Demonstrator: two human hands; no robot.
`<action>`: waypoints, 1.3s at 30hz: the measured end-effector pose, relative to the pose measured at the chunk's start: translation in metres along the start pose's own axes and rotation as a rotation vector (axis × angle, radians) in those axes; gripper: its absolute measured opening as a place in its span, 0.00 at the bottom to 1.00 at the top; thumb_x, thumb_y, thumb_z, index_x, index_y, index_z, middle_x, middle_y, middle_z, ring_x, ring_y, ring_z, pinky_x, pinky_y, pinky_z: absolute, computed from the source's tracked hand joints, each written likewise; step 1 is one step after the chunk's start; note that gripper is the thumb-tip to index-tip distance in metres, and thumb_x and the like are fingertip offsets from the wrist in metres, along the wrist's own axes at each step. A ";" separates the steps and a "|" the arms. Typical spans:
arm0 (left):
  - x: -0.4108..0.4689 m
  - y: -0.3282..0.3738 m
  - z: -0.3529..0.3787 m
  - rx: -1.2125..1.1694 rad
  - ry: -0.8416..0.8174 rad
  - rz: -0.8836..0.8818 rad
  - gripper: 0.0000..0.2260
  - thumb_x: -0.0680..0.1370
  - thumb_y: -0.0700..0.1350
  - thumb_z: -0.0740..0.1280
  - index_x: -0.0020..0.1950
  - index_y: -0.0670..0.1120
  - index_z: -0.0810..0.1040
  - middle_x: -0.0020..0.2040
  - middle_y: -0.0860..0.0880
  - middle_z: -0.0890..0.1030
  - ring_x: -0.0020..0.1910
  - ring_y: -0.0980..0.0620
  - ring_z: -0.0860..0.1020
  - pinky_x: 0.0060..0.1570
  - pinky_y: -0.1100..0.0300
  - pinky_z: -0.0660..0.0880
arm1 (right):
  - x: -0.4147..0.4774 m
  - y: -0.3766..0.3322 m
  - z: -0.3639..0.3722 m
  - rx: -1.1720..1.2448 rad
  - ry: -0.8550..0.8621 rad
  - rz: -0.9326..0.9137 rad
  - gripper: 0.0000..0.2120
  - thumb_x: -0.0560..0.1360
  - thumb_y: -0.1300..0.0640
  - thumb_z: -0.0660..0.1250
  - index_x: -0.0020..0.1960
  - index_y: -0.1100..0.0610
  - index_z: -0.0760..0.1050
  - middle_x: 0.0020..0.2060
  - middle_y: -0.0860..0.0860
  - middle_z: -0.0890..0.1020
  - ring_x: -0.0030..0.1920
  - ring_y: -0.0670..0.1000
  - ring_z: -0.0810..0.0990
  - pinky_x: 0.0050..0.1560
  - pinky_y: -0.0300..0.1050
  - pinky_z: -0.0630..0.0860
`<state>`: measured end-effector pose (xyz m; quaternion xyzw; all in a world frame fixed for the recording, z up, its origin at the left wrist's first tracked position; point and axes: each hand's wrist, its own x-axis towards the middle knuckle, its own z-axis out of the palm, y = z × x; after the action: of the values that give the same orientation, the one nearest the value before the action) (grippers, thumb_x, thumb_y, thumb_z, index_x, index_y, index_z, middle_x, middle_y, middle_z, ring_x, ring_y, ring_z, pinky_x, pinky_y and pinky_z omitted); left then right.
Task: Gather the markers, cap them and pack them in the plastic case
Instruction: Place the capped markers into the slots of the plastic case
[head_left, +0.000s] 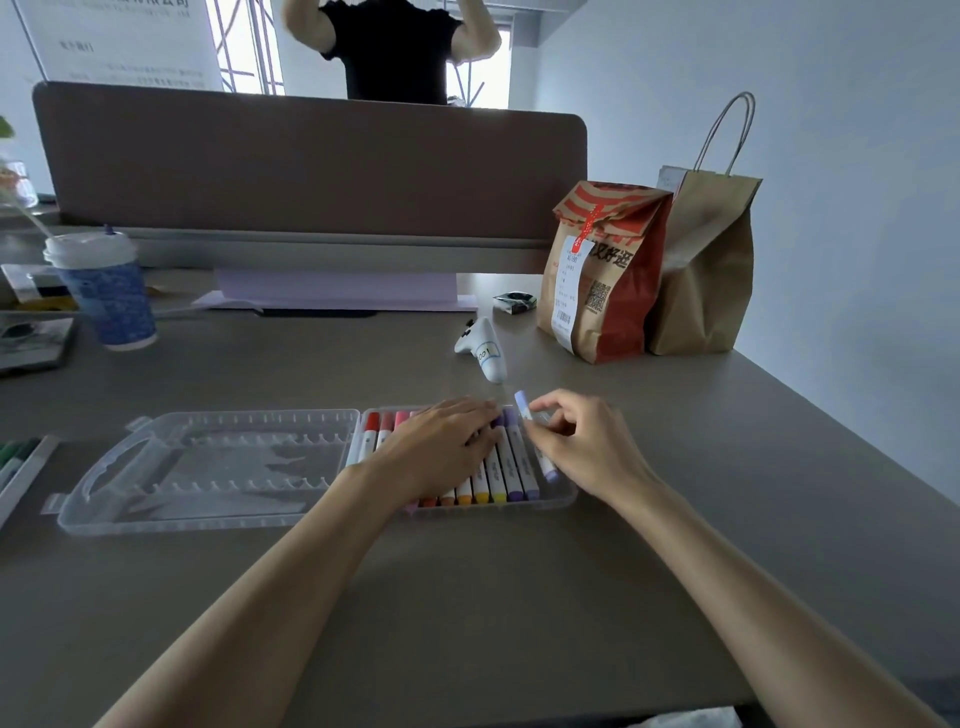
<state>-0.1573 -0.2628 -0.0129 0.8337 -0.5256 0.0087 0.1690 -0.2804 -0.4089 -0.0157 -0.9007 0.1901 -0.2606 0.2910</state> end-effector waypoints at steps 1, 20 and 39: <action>0.000 0.000 0.000 0.000 0.003 0.000 0.20 0.83 0.54 0.53 0.75 0.53 0.64 0.75 0.54 0.65 0.74 0.55 0.62 0.69 0.59 0.60 | 0.000 0.001 0.001 -0.023 0.000 -0.008 0.08 0.75 0.51 0.69 0.52 0.52 0.81 0.36 0.47 0.85 0.38 0.44 0.83 0.44 0.43 0.78; -0.015 -0.002 -0.001 0.007 -0.052 0.065 0.22 0.82 0.56 0.56 0.75 0.53 0.64 0.76 0.54 0.62 0.75 0.54 0.60 0.72 0.54 0.60 | -0.006 0.046 -0.043 -0.338 -0.102 -0.019 0.09 0.78 0.51 0.65 0.56 0.49 0.80 0.48 0.47 0.82 0.50 0.50 0.80 0.49 0.52 0.79; -0.234 -0.110 -0.083 0.010 0.426 -0.303 0.11 0.79 0.44 0.63 0.60 0.49 0.80 0.61 0.51 0.79 0.61 0.50 0.75 0.58 0.60 0.70 | -0.038 -0.186 0.123 -0.198 -0.157 -0.543 0.15 0.74 0.51 0.60 0.54 0.53 0.82 0.53 0.52 0.83 0.55 0.57 0.79 0.56 0.51 0.75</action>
<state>-0.1516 0.0086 -0.0099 0.8832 -0.3473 0.1612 0.2708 -0.2039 -0.1969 0.0005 -0.9600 -0.0562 -0.2386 0.1353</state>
